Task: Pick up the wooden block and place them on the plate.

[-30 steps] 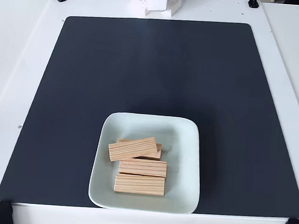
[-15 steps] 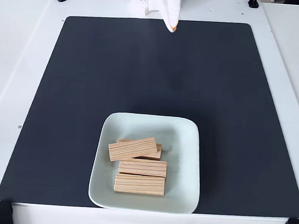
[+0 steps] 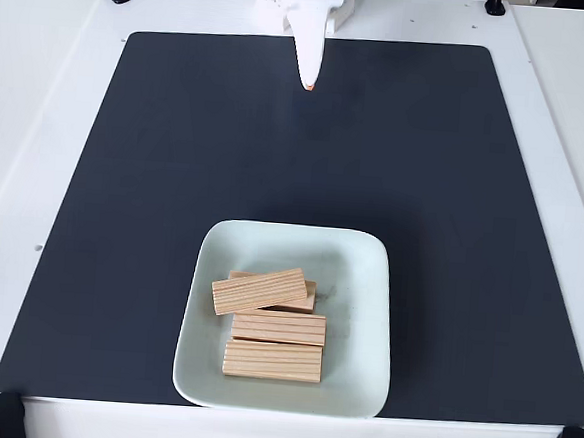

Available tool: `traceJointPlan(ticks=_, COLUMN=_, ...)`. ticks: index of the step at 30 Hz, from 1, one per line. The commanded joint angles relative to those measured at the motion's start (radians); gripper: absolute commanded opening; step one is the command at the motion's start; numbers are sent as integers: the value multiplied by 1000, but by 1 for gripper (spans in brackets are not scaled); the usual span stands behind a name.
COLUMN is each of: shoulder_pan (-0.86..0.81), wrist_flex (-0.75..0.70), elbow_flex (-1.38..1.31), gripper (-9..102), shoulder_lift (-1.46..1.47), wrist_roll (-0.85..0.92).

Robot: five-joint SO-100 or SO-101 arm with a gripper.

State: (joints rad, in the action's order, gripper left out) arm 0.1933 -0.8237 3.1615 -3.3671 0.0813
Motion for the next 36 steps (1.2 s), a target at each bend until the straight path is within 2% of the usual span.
traceJointPlan(ticks=1, shoulder_pan=-75, wrist_flex=-8, elbow_flex=-6, gripper=0, shoulder_lift=-9, wrist_roll=6)
traceJointPlan(ticks=5, shoulder_pan=-118, wrist_flex=-8, elbow_flex=-6, gripper=0, shoulder_lift=-11, wrist_roll=8)
traceJointPlan(ticks=36, shoulder_pan=-114, wrist_flex=3, elbow_flex=-9, gripper=-1, shoulder_lift=-3, wrist_roll=8)
